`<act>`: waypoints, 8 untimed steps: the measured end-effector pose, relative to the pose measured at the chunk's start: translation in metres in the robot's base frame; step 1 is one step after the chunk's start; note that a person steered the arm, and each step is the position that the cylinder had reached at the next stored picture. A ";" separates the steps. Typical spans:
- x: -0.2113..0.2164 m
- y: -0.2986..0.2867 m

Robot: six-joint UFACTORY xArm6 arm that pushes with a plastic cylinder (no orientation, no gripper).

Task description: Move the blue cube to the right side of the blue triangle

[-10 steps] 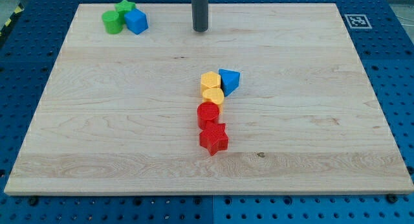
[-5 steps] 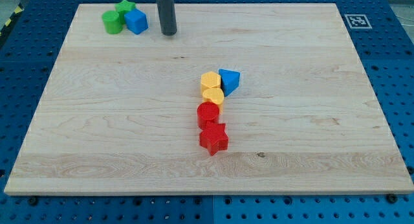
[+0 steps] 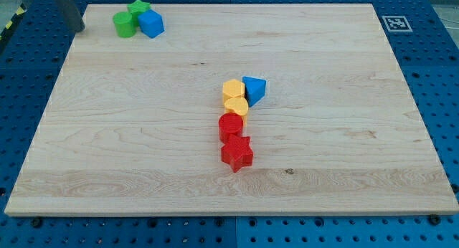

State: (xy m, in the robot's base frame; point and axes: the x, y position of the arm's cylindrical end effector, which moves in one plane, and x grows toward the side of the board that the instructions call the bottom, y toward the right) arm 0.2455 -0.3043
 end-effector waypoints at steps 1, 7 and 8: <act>-0.049 0.016; 0.018 0.142; 0.019 0.148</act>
State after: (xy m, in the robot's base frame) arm 0.2641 -0.1559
